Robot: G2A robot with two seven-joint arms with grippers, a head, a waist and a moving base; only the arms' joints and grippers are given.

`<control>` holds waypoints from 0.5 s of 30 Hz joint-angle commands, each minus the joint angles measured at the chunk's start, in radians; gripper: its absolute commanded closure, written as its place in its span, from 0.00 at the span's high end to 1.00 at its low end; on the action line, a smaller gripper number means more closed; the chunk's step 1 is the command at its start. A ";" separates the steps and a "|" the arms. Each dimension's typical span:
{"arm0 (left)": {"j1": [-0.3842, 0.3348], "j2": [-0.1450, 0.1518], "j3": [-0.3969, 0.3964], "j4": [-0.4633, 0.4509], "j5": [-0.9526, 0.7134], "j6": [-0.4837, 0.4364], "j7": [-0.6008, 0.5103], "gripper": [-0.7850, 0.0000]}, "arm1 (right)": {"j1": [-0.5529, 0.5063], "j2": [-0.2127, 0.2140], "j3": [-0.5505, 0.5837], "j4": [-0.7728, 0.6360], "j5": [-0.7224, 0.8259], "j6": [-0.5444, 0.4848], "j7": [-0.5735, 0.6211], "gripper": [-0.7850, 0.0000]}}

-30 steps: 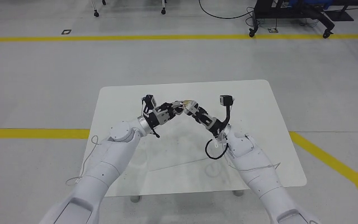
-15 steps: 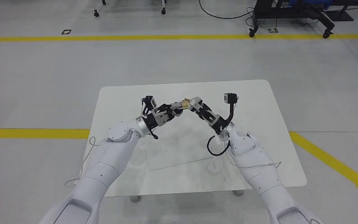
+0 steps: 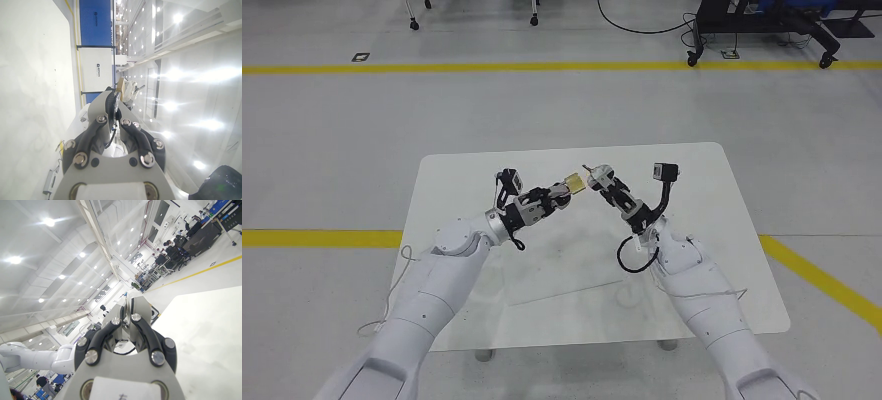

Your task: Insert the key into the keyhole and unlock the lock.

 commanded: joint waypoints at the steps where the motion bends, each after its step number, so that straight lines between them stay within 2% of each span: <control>1: 0.010 0.002 -0.003 -0.012 0.046 -0.088 0.025 0.00 | -0.007 0.002 0.012 -0.005 0.047 0.004 0.009 0.00; 3: 0.024 0.004 0.000 -0.025 0.106 -0.177 0.062 0.00 | -0.013 0.003 0.023 -0.010 0.093 0.018 0.020 0.00; 10: 0.058 0.005 0.007 -0.051 0.245 -0.386 0.170 0.00 | -0.009 0.000 0.037 -0.003 0.211 0.130 0.068 0.00; 15: 0.075 0.003 0.010 -0.058 0.318 -0.470 0.240 0.00 | 0.007 -0.011 0.022 0.011 0.223 0.179 0.070 0.00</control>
